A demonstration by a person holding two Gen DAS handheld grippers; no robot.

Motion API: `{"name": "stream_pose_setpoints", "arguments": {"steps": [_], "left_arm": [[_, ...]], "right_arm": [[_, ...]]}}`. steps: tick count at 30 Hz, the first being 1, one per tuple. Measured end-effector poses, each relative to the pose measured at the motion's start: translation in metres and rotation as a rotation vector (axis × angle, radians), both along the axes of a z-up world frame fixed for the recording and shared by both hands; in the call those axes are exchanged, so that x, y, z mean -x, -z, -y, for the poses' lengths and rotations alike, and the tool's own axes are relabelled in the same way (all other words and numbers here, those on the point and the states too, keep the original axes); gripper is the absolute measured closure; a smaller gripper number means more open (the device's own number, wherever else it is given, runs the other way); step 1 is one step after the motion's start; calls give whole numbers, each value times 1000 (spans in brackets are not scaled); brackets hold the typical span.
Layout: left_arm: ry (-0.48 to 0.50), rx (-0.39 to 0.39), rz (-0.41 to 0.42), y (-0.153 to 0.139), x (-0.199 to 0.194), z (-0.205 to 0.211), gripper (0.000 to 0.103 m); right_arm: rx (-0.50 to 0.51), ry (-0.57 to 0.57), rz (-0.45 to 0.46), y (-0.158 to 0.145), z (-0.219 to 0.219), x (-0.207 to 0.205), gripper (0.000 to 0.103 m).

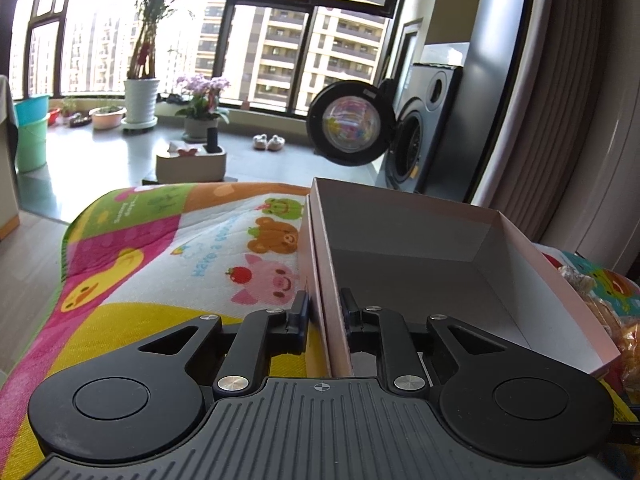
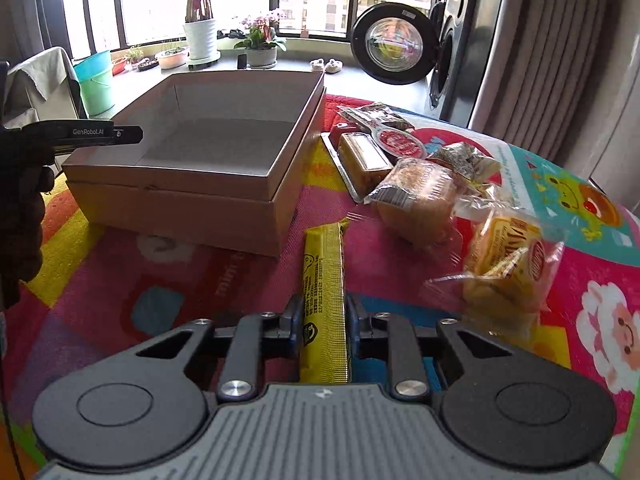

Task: Organize objects
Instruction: 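Carry the yellow bar into the box and open the right tool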

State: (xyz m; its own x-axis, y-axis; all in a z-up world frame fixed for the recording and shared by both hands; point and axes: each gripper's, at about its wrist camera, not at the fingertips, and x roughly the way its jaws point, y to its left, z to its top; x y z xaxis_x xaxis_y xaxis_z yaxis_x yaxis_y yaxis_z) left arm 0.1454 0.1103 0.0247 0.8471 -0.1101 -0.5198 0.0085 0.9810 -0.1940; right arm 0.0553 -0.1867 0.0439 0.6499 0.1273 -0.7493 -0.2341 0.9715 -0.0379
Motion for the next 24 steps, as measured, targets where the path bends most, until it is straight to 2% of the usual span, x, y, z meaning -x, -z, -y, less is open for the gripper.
{"name": "stream_pose_setpoints", "arguments": {"steps": [6, 11, 14, 17, 21, 24], "left_arm": [[31, 10, -6, 1, 1, 2, 85], [20, 29, -16, 2, 4, 1, 85], [13, 44, -20, 2, 5, 0, 85], [10, 58, -21, 2, 6, -2, 85], [8, 66, -20, 3, 5, -4, 84], [8, 66, -19, 3, 5, -3, 84]], "right_arm": [[-12, 71, 68, -47, 13, 45, 81], [-85, 72, 107, -91, 6, 53, 81], [-138, 45, 104, -110, -14, 29, 81], [-190, 7, 98, -116, -42, -7, 81], [-224, -23, 97, -102, -98, -70, 81], [-294, -27, 18, -82, -129, -109, 80]]}}
